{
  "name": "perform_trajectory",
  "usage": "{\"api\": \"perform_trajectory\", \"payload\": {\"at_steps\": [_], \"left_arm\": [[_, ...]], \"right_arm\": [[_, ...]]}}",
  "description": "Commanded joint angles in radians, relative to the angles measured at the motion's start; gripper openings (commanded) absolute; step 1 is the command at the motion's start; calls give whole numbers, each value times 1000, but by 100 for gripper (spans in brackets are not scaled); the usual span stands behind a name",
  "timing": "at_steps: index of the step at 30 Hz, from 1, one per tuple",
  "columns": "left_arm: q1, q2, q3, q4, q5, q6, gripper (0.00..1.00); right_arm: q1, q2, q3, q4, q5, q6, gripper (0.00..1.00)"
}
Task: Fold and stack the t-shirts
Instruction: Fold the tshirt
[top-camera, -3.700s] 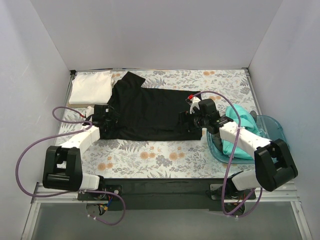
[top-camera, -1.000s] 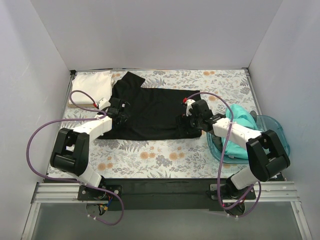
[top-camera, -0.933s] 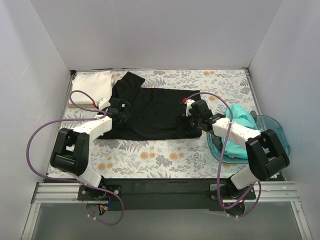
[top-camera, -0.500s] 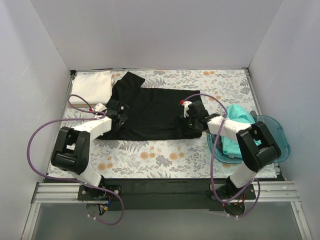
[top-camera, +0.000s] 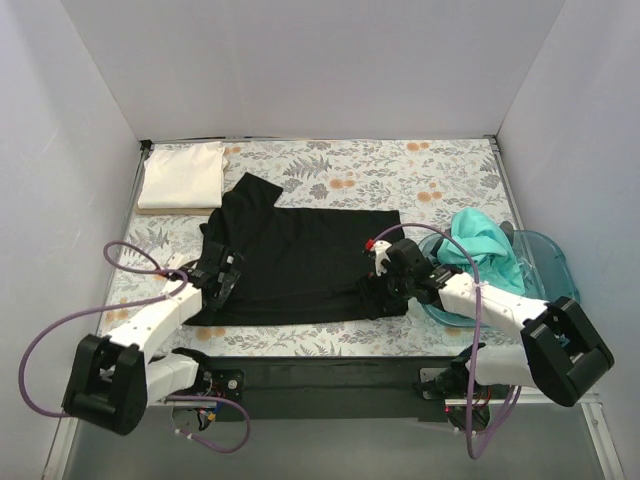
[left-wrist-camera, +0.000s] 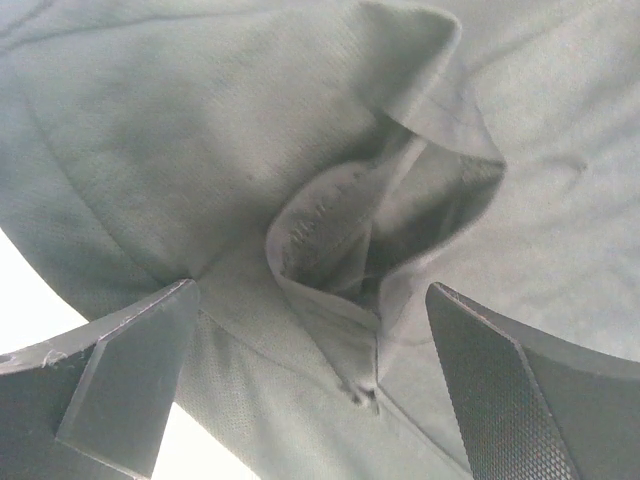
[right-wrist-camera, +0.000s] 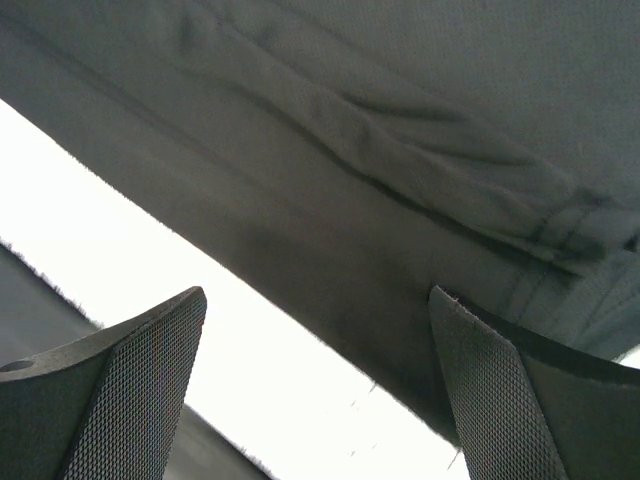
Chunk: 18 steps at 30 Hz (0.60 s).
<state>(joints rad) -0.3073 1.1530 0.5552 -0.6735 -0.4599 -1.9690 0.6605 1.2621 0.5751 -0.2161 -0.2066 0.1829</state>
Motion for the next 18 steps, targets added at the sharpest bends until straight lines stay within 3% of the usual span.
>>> {"api": "perform_trajectory", "payload": {"at_steps": [1, 8, 18], "left_arm": [[-9, -158, -46, -152, 53, -54, 98], [-13, -283, -2, -87, 37, 2, 98], [-13, -60, 63, 26, 15, 50, 98]], "right_arm": [[30, -75, -6, -138, -37, 33, 98], [44, -86, 89, -108, -50, 23, 98], [45, 33, 137, -46, -13, 46, 98]]}}
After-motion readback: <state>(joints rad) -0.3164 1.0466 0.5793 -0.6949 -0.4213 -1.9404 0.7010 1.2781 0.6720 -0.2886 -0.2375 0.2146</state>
